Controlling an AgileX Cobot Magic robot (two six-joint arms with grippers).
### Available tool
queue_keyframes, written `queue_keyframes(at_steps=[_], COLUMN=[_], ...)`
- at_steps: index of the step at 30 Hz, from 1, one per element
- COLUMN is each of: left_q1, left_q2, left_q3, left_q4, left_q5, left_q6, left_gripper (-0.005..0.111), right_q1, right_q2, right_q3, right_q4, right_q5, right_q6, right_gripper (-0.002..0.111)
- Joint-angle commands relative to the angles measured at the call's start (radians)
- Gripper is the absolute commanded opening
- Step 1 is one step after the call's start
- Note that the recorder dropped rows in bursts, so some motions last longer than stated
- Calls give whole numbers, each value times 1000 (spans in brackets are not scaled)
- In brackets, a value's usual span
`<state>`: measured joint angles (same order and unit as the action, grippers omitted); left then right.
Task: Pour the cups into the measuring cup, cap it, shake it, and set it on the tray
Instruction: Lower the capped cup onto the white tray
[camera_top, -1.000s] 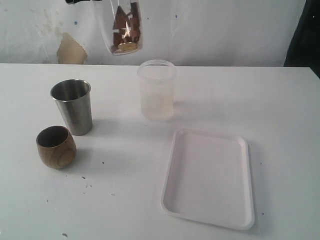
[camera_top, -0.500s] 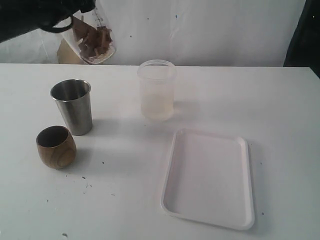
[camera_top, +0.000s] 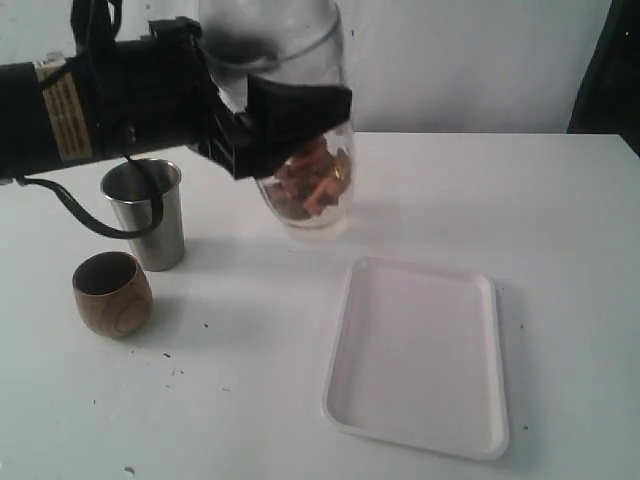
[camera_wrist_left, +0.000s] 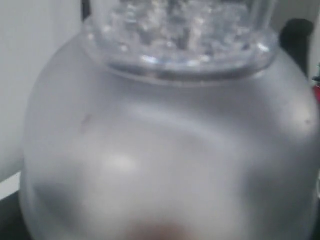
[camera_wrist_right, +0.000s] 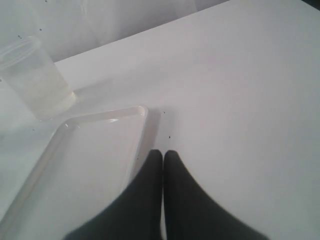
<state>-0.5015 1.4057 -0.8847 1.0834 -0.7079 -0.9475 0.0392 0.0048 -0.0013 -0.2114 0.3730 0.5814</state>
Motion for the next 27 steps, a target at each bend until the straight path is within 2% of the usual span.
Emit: queue_keyframes(at_steps=[1,4,15,20,27], left_q1=[0,0,-3,-53,-159], left_q2=[33,74,241,290,367], left_q3=[-1,-1,-1,-1,-2], left_q4=[92,92,76,-7,-222], left_q5=[-215,-271,-268,-256,-215], left_q6=[-57,-42,-1,146,426], left_gripper=[0,0,0,0,0], right_q1=[1,1,1,1,1], right_q2=[-5,-5,-5,-5,-5], right_q3=[1,1,1,1,1], right_q4=[-6,-6,-6,-6,-6], right_q5=[0,0,0,0,0], right_q6=[1,1,1,1,1], right_gripper=[0,0,0,0,0])
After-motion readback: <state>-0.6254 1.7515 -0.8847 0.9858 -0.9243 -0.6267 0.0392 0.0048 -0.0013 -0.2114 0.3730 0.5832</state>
